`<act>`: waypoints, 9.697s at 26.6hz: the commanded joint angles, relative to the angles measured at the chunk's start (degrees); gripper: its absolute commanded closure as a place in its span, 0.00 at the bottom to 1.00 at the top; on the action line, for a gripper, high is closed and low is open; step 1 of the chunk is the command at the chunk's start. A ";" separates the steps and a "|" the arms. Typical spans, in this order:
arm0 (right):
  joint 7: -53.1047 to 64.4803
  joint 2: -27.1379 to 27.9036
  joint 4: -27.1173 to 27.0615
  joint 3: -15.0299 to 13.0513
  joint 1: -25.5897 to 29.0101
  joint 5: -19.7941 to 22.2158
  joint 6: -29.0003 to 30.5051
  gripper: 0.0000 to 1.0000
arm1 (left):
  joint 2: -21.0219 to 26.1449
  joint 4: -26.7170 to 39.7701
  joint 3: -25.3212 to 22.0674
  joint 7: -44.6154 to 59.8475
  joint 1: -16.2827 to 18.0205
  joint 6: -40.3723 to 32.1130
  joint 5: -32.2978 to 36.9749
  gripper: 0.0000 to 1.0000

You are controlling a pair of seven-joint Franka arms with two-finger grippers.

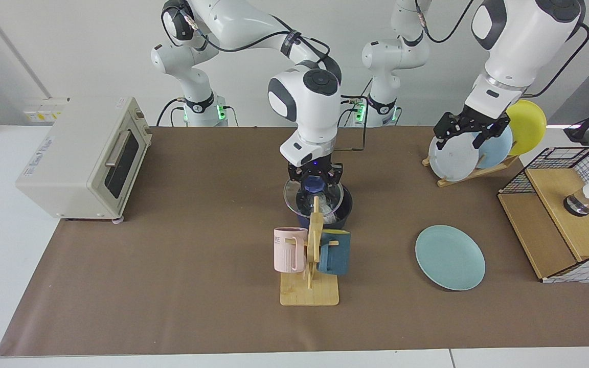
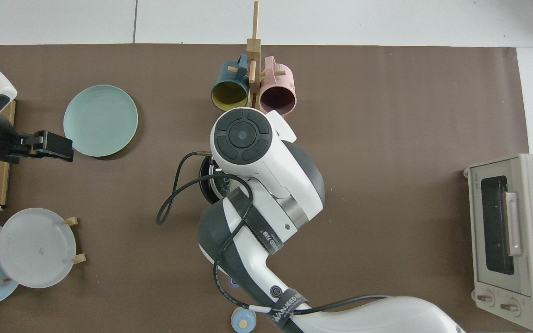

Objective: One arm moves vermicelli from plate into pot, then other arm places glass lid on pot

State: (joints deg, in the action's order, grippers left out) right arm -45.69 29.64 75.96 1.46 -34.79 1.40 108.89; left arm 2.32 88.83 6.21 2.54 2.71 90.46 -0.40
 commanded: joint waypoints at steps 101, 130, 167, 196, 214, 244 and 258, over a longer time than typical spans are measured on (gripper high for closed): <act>-2.03 5.87 -4.68 -0.49 -2.56 0.89 2.46 0.02 | -1.00 1.60 -0.32 -0.52 -0.08 1.91 -1.01 0.00; 0.60 2.09 -5.47 -1.02 -0.19 1.68 -1.75 0.01 | -1.00 1.08 -0.23 -0.08 -0.16 1.56 -0.92 0.00; 13.61 6.48 -2.31 -0.40 4.73 0.98 10.55 0.04 | -1.09 0.99 -0.06 0.01 0.63 1.39 -0.92 0.00; 13.44 7.98 0.41 -0.49 4.20 1.94 12.92 0.04 | -1.09 0.99 -0.06 0.01 0.63 1.39 -0.92 0.00; 14.23 7.80 1.65 -0.40 5.00 1.33 15.56 0.02 | -1.09 1.08 -0.06 0.01 0.63 1.39 -0.92 0.00; 12.12 0.33 4.98 -0.84 4.91 1.50 4.92 0.02 | -1.09 0.99 -0.06 0.01 0.63 1.39 -0.92 0.00; 5.53 -4.77 15.09 -0.32 4.20 0.71 6.51 0.02 | -1.09 1.08 -0.06 0.01 0.63 1.39 -0.92 0.00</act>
State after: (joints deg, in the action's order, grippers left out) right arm -37.92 28.21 86.09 0.73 -30.73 2.49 113.61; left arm 2.27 88.85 5.99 2.57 2.79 91.20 -0.40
